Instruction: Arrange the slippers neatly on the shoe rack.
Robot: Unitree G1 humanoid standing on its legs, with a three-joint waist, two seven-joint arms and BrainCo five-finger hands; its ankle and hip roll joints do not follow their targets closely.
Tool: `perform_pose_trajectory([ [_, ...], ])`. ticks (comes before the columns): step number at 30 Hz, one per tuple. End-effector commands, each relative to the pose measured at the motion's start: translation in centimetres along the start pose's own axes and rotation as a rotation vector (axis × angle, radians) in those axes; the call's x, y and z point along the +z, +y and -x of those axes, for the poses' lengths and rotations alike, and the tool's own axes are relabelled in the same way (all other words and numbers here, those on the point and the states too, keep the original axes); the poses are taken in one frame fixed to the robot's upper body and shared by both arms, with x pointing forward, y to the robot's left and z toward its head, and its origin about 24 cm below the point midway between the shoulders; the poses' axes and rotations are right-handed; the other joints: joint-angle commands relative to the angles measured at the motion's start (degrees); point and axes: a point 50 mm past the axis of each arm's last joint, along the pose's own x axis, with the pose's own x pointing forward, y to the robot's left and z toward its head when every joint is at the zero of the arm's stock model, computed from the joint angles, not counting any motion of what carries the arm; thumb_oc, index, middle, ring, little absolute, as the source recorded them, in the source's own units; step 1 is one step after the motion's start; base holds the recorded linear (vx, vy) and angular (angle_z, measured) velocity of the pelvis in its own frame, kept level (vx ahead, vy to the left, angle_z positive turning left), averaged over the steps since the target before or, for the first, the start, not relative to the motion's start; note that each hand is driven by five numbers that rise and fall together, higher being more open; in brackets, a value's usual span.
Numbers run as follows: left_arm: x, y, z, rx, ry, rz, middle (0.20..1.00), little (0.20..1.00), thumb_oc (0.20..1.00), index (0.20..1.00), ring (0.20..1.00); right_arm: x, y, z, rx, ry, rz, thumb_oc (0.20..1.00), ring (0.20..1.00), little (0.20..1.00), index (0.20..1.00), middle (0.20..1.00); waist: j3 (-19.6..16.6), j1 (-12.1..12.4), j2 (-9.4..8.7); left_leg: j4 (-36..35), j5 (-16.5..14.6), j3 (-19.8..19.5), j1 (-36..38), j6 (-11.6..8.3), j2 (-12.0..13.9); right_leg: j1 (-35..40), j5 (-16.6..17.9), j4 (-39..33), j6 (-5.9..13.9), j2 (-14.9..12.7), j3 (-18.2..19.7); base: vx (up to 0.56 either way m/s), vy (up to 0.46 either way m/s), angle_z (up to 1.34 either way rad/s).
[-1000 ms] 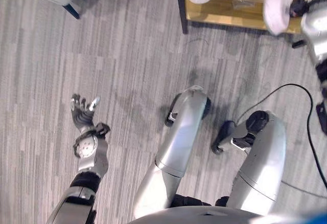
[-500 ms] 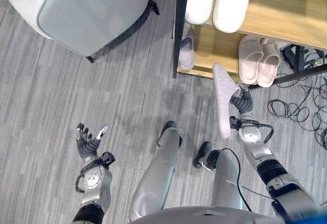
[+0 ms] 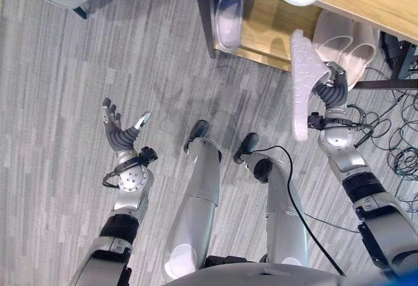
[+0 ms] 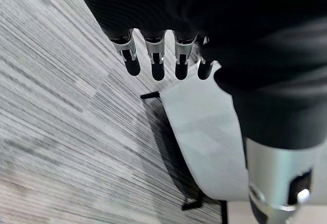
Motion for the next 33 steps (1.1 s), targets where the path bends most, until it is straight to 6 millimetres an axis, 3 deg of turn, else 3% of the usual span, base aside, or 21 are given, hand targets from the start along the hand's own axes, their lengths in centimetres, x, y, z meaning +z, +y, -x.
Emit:
perform_pose_trajectory([
  [1, 0.2, 1.4, 0.1, 0.049, -0.055, -0.044, 1.000, 1.000, 1.000, 1.000, 1.000, 1.8, -0.6, -0.6, -0.026, -0.105, 0.001, 0.200, 0.200, 0.200, 0.200, 0.200, -2.16, 2.82, 3.72, -20.07, 6.75, -2.03, 3.67, 0.39, 4.14, 0.19, -4.10, -0.83, 6.36, -0.32, 3.69, 0.08, 0.121, -0.30],
  [2, 0.1, 1.8, 0.0, 0.068, -0.053, -0.059, 1.000, 1.000, 1.000, 1.000, 1.000, 2.1, -0.1, -0.8, -0.036, -0.116, -0.013, 0.200, 0.200, 0.200, 0.200, 0.200, -2.13, 2.76, 3.15, -18.20, 6.01, -3.11, 2.98, 0.96, 2.83, -0.66, -4.11, 0.53, 7.17, -0.81, 4.85, 0.09, 0.119, -0.58],
  [6, -0.2, 3.3, -0.4, 0.133, -0.043, -0.091, 1.000, 1.000, 1.000, 1.000, 1.000, 3.3, 1.2, -1.1, 0.007, -0.153, -0.036, 0.200, 0.200, 0.200, 0.200, 0.200, -4.41, 2.00, 1.65, -12.18, 2.87, -3.78, -1.04, 2.11, 1.67, -4.33, -6.11, 5.97, 6.50, -2.24, 7.31, 0.09, 0.062, -0.41],
  [10, 0.7, 4.2, -1.7, 0.182, -0.086, -0.112, 1.000, 1.000, 1.000, 1.000, 1.000, 5.7, 1.2, -2.9, 0.018, -0.240, -0.005, 0.200, 0.200, 0.200, 0.200, 0.200, -5.05, 1.85, 2.04, 0.73, -2.72, -3.06, -7.12, 3.25, 0.47, -9.11, -10.58, 15.68, 5.58, -4.90, 8.95, 0.10, 0.097, -0.09],
  [13, 1.0, 4.5, -2.1, 0.203, -0.104, -0.118, 1.000, 1.000, 1.000, 1.000, 1.000, 6.9, 0.9, -3.6, 0.009, -0.285, 0.005, 0.200, 0.200, 0.200, 0.200, 0.200, -5.11, 1.75, 2.26, 5.23, -4.60, -2.56, -9.21, 3.13, 0.09, -11.07, -12.22, 19.44, 5.18, -5.67, 9.28, 0.09, 0.060, -0.06],
  [14, 1.2, 4.7, -2.2, 0.226, -0.113, -0.115, 1.000, 1.000, 1.000, 1.000, 1.000, 9.2, 0.5, -4.8, 0.013, -0.370, 0.058, 0.200, 0.200, 0.200, 0.200, 0.200, -5.73, 1.60, 2.19, 12.68, -7.78, -1.75, -12.82, 3.38, -0.50, -14.60, -14.66, 26.21, 4.02, -6.87, 9.87, 0.15, 0.105, -0.05],
  [16, 1.5, 4.8, -2.5, 0.255, -0.126, -0.095, 1.000, 1.000, 1.000, 1.000, 1.000, 11.8, 0.7, -5.9, 0.053, -0.457, 0.143, 0.200, 0.200, 0.200, 0.200, 0.200, -6.31, 1.73, 2.02, 20.78, -10.96, -1.80, -17.52, 4.22, -0.86, -19.35, -16.69, 33.62, 3.36, -7.66, 11.11, 0.14, 0.129, -0.10],
  [18, 2.1, 4.9, -2.9, 0.286, -0.153, -0.079, 1.000, 1.000, 1.000, 1.000, 1.000, 14.0, 0.9, -6.6, 0.072, -0.527, 0.220, 0.200, 0.200, 0.200, 0.200, 0.200, -6.41, 1.69, 1.90, 25.73, -12.41, -2.03, -20.48, 4.64, -1.40, -22.74, -17.45, 38.57, 2.84, -8.06, 12.23, 0.06, 0.089, -0.18],
  [19, 2.1, 4.9, -2.9, 0.288, -0.154, -0.078, 1.000, 1.000, 1.000, 1.000, 1.000, 14.0, 0.9, -6.7, 0.073, -0.529, 0.221, 0.200, 0.200, 0.200, 0.200, 0.200, -6.54, 1.59, 1.83, 26.17, -12.63, -1.89, -20.98, 4.65, -1.45, -23.30, -17.68, 39.08, 2.88, -8.14, 12.46, 0.06, 0.079, -0.30],
  [22, 3.1, 4.9, -3.4, 0.348, -0.207, -0.063, 1.000, 1.000, 1.000, 1.000, 1.000, 17.5, 1.3, -7.5, 0.058, -0.610, 0.288, 0.200, 0.200, 0.200, 0.200, 0.200, -3.36, 1.32, 2.12, 35.64, -15.93, -1.38, -21.82, 5.15, -2.13, -25.86, -19.59, 48.63, 1.87, -8.89, 15.84, 0.06, 0.103, -0.29],
  [25, 3.8, 4.7, -3.6, 0.350, -0.246, -0.081, 1.000, 1.000, 1.000, 1.000, 1.000, 18.9, 1.8, -8.2, 0.084, -0.625, 0.333, 0.200, 0.200, 0.200, 0.200, 0.200, 0.57, 1.53, 2.76, 43.31, -18.65, -0.90, -21.82, 5.65, -2.64, -27.86, -21.56, 56.94, 0.77, -8.68, 19.92, 0.07, 0.130, -0.19],
  [28, 3.9, 4.4, -3.4, 0.339, -0.257, -0.088, 1.000, 1.000, 1.000, 1.000, 1.000, 18.8, 2.3, -8.3, 0.090, -0.641, 0.377, 0.200, 0.200, 0.200, 0.200, 0.200, 4.10, 1.82, 3.19, 50.37, -21.14, -1.16, -21.82, 5.70, -2.65, -28.81, -23.12, 64.77, -0.01, -8.14, 24.23, 0.07, 0.073, -0.20],
  [30, 2.8, 4.7, -1.7, 0.329, -0.225, -0.117, 1.000, 1.000, 1.000, 1.000, 1.000, 18.7, 2.5, -8.5, 0.103, -0.650, 0.408, 0.200, 0.200, 0.200, 0.200, 0.200, 4.21, 2.41, 4.65, 53.83, -22.63, -2.10, -21.82, 5.89, -3.77, -30.01, -24.02, 68.70, -0.64, -7.23, 27.30, 0.07, 0.114, -0.20],
  [33, 2.5, 5.0, -1.0, 0.338, -0.237, -0.156, 1.000, 1.000, 1.000, 1.000, 1.000, 18.8, 3.6, -8.6, 0.149, -0.646, 0.409, 0.200, 0.200, 0.200, 0.200, 0.200, 4.21, 3.02, 5.74, 56.86, -24.38, -3.06, -21.82, 5.72, -4.72, -30.30, -24.56, 72.49, -1.38, -6.82, 28.57, 0.01, 0.049, -0.31],
])
